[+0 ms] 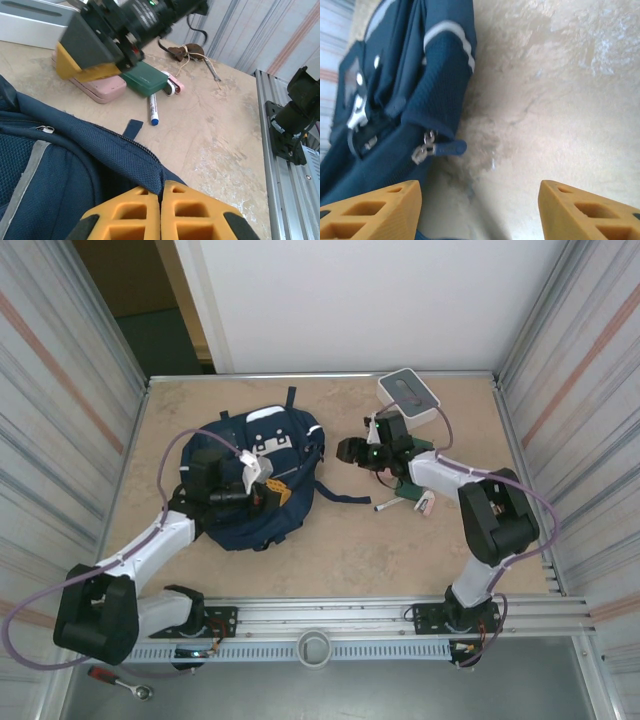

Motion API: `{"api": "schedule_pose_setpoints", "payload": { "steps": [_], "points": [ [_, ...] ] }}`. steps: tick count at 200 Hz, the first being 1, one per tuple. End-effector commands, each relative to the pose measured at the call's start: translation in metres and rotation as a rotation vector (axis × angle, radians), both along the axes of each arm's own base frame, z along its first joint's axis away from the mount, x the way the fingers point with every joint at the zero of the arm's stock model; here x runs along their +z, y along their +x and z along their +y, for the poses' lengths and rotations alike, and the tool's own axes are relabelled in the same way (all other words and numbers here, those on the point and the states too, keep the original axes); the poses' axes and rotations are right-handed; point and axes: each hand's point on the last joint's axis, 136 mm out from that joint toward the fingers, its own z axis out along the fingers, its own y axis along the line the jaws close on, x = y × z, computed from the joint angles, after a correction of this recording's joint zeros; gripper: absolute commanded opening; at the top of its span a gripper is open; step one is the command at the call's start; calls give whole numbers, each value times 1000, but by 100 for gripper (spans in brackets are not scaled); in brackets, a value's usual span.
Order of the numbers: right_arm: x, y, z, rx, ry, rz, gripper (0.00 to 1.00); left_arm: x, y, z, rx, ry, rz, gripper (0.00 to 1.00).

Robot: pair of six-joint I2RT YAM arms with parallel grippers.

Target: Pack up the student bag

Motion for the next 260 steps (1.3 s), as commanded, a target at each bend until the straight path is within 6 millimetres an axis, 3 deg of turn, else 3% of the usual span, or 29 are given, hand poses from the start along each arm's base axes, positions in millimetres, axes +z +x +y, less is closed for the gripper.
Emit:
{"api": "schedule_pose_setpoints", "payload": {
  "steps": [1, 31, 44, 67, 88, 122, 152, 161, 193, 204, 221, 243, 260],
  "points": [
    [9, 20, 35, 23, 165, 64, 64, 29, 0, -8, -76, -56, -117, 0],
    [-15, 51, 59, 29, 227, 144, 65, 19, 3, -10, -68, -25, -91, 0],
    [-22, 60, 65, 41, 232, 161, 59, 14, 5, -11, -63, -9, -75, 0],
    [-23, 66, 63, 53, 248, 162, 17, 6, 10, -12, -39, 23, -49, 0],
    [-15, 64, 40, 17, 242, 135, 0, -3, 19, -9, 15, 69, -13, 0],
    [0, 35, 3, -45, 176, 74, 0, -17, 51, 10, 210, 173, 21, 0],
    [-4, -1, -5, -65, 108, 56, 0, -28, 82, 48, 460, 245, 53, 3],
    [-7, -13, 3, -45, 87, 52, 0, -29, 90, 62, 544, 251, 67, 10],
    [-22, -60, 51, 72, 28, 70, 3, -29, 103, 122, 845, 249, 114, 19],
    [-29, -81, 67, 107, -1, 69, 8, -29, 103, 145, 944, 241, 125, 32],
    [-32, -114, 90, 185, -39, 42, 25, -26, 99, 172, 1077, 235, 126, 50],
    [-24, -140, 102, 275, -105, -14, 38, -13, 89, 189, 1199, 189, 141, 65],
    [-11, -139, 95, 287, -164, -86, 42, -5, 82, 180, 1174, 119, 186, 70]
  ]
}}
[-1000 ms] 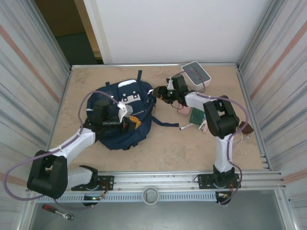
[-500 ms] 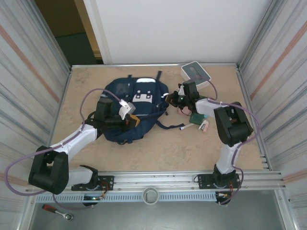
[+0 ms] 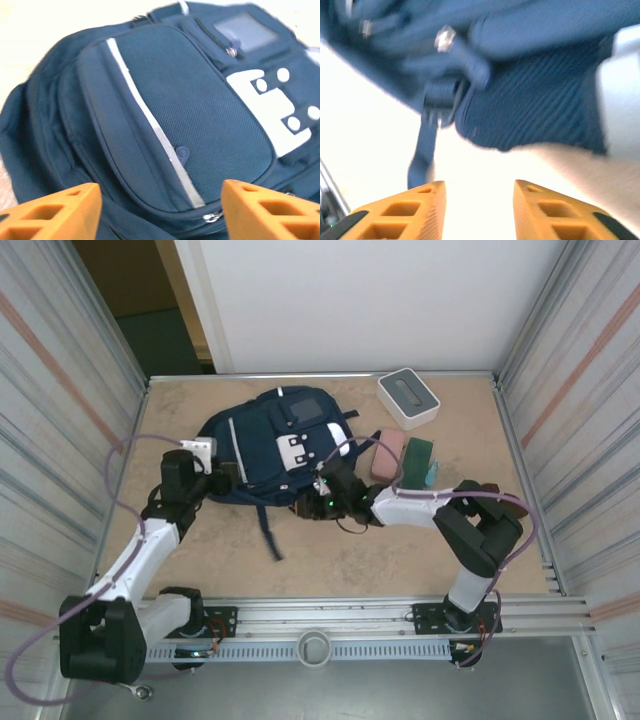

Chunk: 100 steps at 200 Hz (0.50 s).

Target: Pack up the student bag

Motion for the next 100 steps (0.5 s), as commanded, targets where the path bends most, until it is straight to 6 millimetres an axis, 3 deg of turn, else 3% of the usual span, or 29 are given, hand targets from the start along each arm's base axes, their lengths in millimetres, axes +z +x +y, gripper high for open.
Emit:
{"api": "schedule_pose_setpoints", "payload": {
  "steps": [1, 17, 41, 72, 100],
  "points": [
    [31, 13, -18, -4, -59, -151, 42, 13, -7, 8, 108, -100, -8, 70],
    [39, 25, -27, -12, -81, -191, 43, 9, -13, -10, 82, -138, 15, 72],
    [44, 55, -36, -51, -47, -200, 44, -6, -22, -54, 2, -48, 39, 73],
    [22, 94, -47, -115, -12, -139, 43, -30, -21, -95, -11, 54, 120, 76],
    [7, 102, -45, -139, 97, -56, 39, -51, -15, -124, 22, 141, 190, 77]
  ]
}}
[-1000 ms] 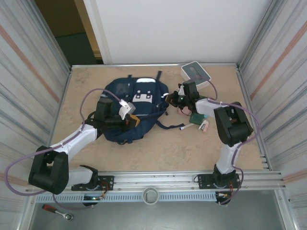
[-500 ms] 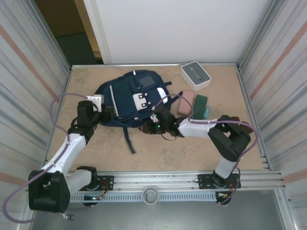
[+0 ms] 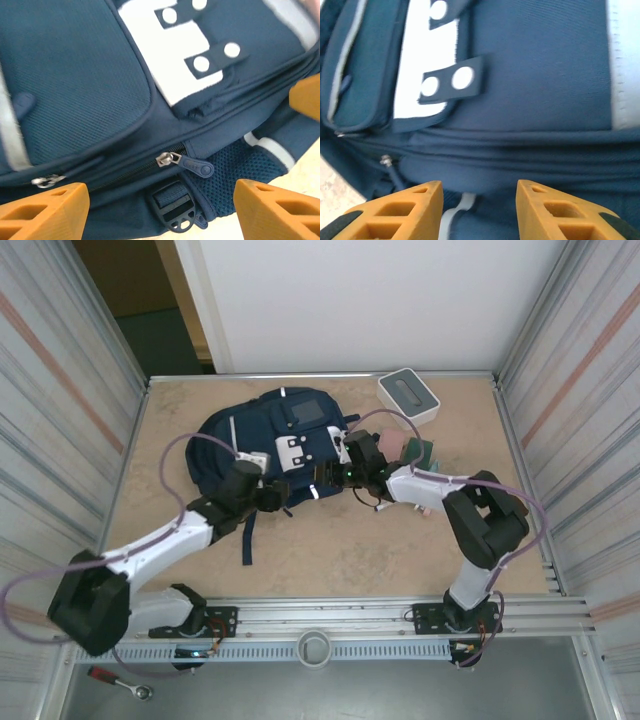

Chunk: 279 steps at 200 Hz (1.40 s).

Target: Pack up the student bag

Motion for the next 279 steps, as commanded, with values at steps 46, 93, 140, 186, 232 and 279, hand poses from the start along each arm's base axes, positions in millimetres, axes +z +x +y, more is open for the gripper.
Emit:
{"api": "schedule_pose_setpoints", "payload": {
  "steps": [46, 93, 140, 186, 232, 279],
  "points": [
    [-36, -16, 8, -7, 128, 129, 36, -27, 23, -15, 180, 306, 37, 77],
    [-41, -20, 2, -19, 132, 136, 36, -40, 25, -18, 179, 356, 43, 66],
    [-40, -20, 1, -17, 128, 132, 36, -54, 27, -24, 163, 357, 72, 60],
    [-43, -18, 2, -19, 127, 140, 35, -53, 20, -16, 166, 355, 74, 52],
    [-42, -15, 2, -22, 122, 139, 35, -59, 11, -10, 162, 352, 89, 43],
    [-42, -13, 0, -27, 111, 133, 35, -60, 7, -8, 159, 343, 95, 38]
  ]
}}
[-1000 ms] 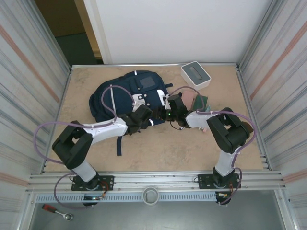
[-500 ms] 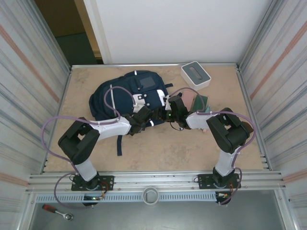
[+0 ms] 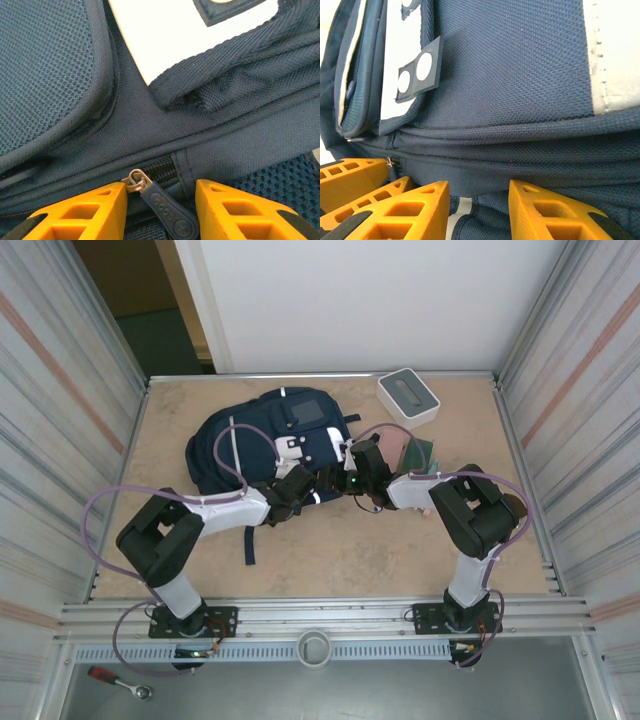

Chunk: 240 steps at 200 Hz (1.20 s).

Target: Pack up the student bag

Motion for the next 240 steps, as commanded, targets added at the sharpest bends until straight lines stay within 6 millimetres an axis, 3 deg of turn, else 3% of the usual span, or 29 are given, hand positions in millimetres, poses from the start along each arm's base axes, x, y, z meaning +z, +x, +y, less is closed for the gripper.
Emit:
{"api": "schedule_pose_setpoints", "payload": {
  "steps": [1, 73, 134, 240],
  "points": [
    [-19, -8, -5, -1, -38, 76, 35, 1, -8, 12, 26, 18, 2, 37],
    [-24, -8, -7, -5, -44, 81, 35, 2, -7, 13, 23, 32, -1, 25],
    [-25, -8, -6, -4, -43, 85, 35, 3, 1, 16, 13, 83, 0, 26],
    [-30, -9, -13, -19, -67, 91, 35, 5, -1, 18, -5, 82, -5, 13]
  ]
}}
